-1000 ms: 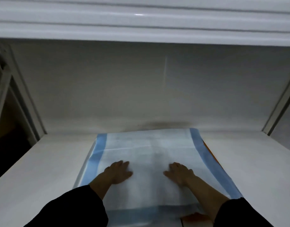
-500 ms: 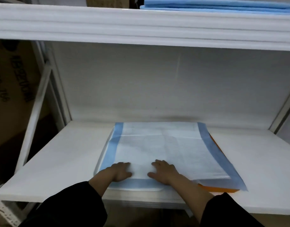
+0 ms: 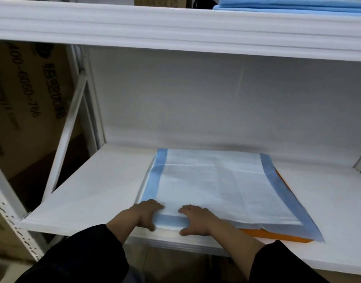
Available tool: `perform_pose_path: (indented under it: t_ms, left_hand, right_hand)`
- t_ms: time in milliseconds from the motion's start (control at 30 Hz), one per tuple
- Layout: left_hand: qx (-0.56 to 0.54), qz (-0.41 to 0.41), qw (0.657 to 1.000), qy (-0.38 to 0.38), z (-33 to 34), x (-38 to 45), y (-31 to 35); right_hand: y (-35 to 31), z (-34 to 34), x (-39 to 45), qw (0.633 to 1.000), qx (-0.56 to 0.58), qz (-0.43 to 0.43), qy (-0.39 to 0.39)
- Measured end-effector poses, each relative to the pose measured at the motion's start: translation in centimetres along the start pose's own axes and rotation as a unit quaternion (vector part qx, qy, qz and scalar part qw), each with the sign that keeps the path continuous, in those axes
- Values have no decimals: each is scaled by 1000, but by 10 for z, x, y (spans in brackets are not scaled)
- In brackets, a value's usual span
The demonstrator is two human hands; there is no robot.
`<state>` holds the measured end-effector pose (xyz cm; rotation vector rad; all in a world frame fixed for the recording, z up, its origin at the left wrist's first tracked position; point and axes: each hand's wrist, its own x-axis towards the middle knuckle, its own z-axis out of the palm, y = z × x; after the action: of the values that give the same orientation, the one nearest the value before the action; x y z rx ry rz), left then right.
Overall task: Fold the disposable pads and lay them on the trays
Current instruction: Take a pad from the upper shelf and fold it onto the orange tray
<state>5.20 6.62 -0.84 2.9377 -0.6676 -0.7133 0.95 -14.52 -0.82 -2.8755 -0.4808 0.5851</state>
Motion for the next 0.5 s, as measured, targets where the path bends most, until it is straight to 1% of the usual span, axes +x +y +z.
perform_pose_path:
  t_ms: [167,333,433,500]
  left_hand:
    - [-5,0,1000,27,-1,-4,-10]
    - [-33,-11,998,51,-7,-5,-19]
    - [-11,-30,997,74,-7,-6,-21]
    - [19,-54,992,109,-11,-6,-18]
  right_hand:
    - [-9,2,10,1000,10,-1,29]
    - [-11,0,16,999,-13,0,53]
    - [-11,1,19,997,-21,2,74]
    - [-11,2,21,995,-29,7,93]
